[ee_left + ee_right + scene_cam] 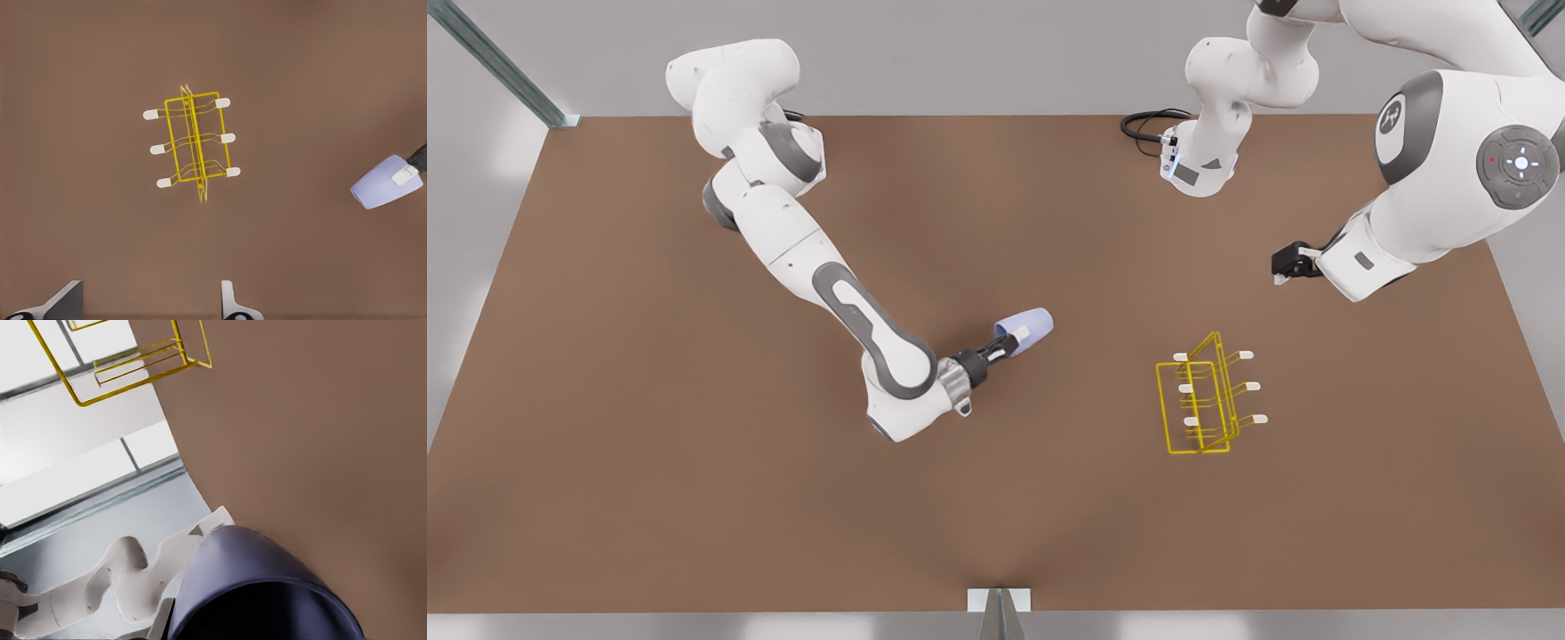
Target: Place the cup on the cup holder
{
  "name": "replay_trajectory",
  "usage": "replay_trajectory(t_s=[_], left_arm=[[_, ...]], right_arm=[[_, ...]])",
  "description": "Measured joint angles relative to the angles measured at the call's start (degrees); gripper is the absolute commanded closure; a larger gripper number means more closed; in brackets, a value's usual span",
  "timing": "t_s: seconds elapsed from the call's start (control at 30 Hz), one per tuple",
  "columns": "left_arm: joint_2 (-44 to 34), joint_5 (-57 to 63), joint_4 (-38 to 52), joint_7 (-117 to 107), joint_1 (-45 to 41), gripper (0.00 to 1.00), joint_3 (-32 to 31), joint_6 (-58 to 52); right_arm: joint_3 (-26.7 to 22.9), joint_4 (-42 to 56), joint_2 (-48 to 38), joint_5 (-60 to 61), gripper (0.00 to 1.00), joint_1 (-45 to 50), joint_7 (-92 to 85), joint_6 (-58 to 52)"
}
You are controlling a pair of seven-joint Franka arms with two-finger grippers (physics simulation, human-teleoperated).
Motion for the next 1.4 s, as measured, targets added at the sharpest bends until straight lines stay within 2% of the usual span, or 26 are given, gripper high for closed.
replay_trajectory(t_s=[0.13, 0.23, 0.27, 0.3, 0.33, 0.5, 0.53, 0.7, 0.87, 0.97, 1.1, 1.17, 1.23, 1.3, 1.4], left_arm=[[0.0, 0.0, 0.0, 0.0, 0.0, 0.0, 0.0, 0.1], [0.0, 0.0, 0.0, 0.0, -0.1, 0.0, 0.0, 0.1], [0.0, 0.0, 0.0, 0.0, -0.1, 0.0, 0.0, 0.1], [0.0, 0.0, 0.0, 0.0, -0.1, 0.0, 0.0, 0.1], [0.0, 0.0, 0.0, 0.0, -0.1, 0.0, 0.0, 0.1], [0.0, 0.0, 0.0, -0.1, -0.5, 0.0, 0.0, 0.2], [0.2, 0.0, 0.0, -0.1, -0.5, 0.0, 0.0, 0.2], [2.5, -0.2, 0.1, -0.1, -2.3, 0.0, -0.1, 1.8], [7.3, -0.5, 0.3, -0.1, -3.4, 0.0, -8.6, 6.0], [10.3, -0.6, 0.3, -0.2, -3.8, 0.0, -14.2, 7.9], [16.1, -0.6, 0.1, -1.5, -12.3, 0.0, -16.0, 11.3], [17.8, 0.0, -5.1, -2.5, -15.1, 0.0, -16.1, 16.3], [18.2, 2.4, -14.0, -3.4, -15.9, 0.0, -16.0, 24.9], [18.2, 4.4, -21.7, -3.7, -16.1, 0.0, -16.0, 34.1], [18.4, 5.8, -26.2, -2.2, -15.8, 0.0, -15.9, 44.0]], right_arm=[[-0.9, 7.7, 6.4, 3.0, 0.79, 4.2, -7.5, -1.6], [-4.0, 10.0, 8.0, 5.8, 0.77, 6.5, -12.2, -2.0], [-4.5, 10.2, 8.1, 6.3, 0.41, 6.7, -13.5, -2.0], [-5.0, 10.2, 8.2, 6.8, 0.27, 7.0, -14.8, -2.1], [-5.3, 10.3, 8.2, 7.1, 0.21, 7.1, -16.1, -2.1], [-6.4, 10.3, 8.2, 7.8, 0.14, 7.7, -21.2, -1.4], [-6.6, 10.3, 8.2, 7.8, 0.0, 7.8, -22.1, -1.2], [-9.1, 10.0, 7.5, 7.8, 0.0, 7.8, -25.9, -0.7], [-11.6, 9.5, 5.3, 5.1, 0.0, 4.9, -28.9, -1.3], [-11.7, 4.5, -4.1, -2.3, 0.0, -3.2, -31.6, -2.1], [-11.6, 4.4, -23.5, -24.7, 0.0, -16.2, -34.0, -8.8], [-11.2, 3.8, -34.9, -38.6, 0.0, -17.9, -33.1, -14.7], [-10.9, 0.4, -42.4, -48.6, 0.0, -18.7, -29.9, -21.1], [-10.5, -4.4, -46.7, -54.8, 0.0, -19.1, -25.0, -25.5], [-10.2, -10.8, -52.3, -60.0, 0.0, -23.2, -18.3, -26.3]])
